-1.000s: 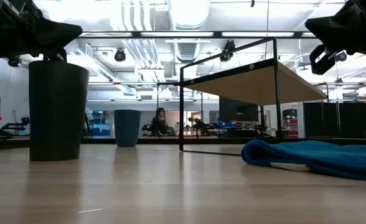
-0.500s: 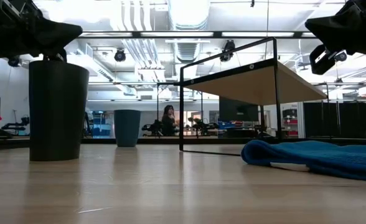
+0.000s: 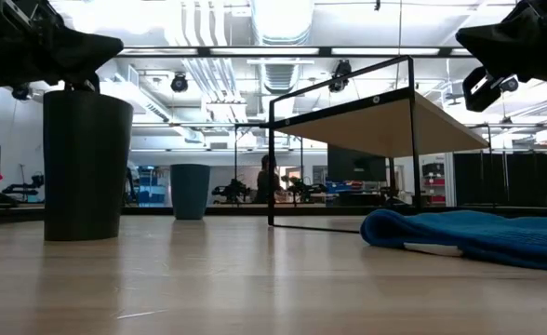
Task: Stack small to large cups/mugs on shelf
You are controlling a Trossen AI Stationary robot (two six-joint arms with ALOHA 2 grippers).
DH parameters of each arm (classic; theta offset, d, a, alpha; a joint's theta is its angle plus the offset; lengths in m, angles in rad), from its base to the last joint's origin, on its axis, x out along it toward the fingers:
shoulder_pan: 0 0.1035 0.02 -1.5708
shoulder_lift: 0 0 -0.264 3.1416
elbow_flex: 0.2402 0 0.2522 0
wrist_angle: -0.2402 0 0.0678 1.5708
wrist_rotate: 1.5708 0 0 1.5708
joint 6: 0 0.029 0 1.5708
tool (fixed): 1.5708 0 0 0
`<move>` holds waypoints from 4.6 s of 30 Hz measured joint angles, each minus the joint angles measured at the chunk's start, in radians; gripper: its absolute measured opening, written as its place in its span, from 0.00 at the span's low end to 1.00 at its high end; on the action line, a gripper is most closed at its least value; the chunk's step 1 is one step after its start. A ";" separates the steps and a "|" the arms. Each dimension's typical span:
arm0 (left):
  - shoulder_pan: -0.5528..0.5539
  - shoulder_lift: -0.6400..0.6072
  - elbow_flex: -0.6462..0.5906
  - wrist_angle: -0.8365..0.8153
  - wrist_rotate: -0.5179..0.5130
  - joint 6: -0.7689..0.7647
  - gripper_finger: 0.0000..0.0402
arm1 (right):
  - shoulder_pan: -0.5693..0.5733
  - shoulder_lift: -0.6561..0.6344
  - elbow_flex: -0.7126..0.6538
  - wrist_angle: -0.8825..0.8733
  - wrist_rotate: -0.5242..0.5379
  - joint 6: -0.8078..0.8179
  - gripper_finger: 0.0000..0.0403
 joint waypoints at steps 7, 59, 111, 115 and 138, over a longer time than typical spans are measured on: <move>0.000 0.000 0.000 0.000 0.000 0.000 0.00 | 0.000 0.000 0.000 0.000 0.000 0.000 0.02; 0.000 0.227 0.513 -0.498 0.125 -0.054 0.00 | 0.000 0.190 0.608 -0.382 0.063 -0.007 0.02; 0.000 0.623 1.071 -0.241 -0.100 0.036 0.00 | 0.000 1.054 1.830 -1.230 0.051 -0.254 0.02; 0.000 0.614 1.071 -0.248 -0.099 0.036 0.00 | 0.000 1.087 1.830 -1.282 0.052 -0.265 0.04; 0.000 0.592 1.071 -0.265 -0.106 0.085 0.25 | 0.106 1.247 1.663 -1.775 -0.107 0.073 0.26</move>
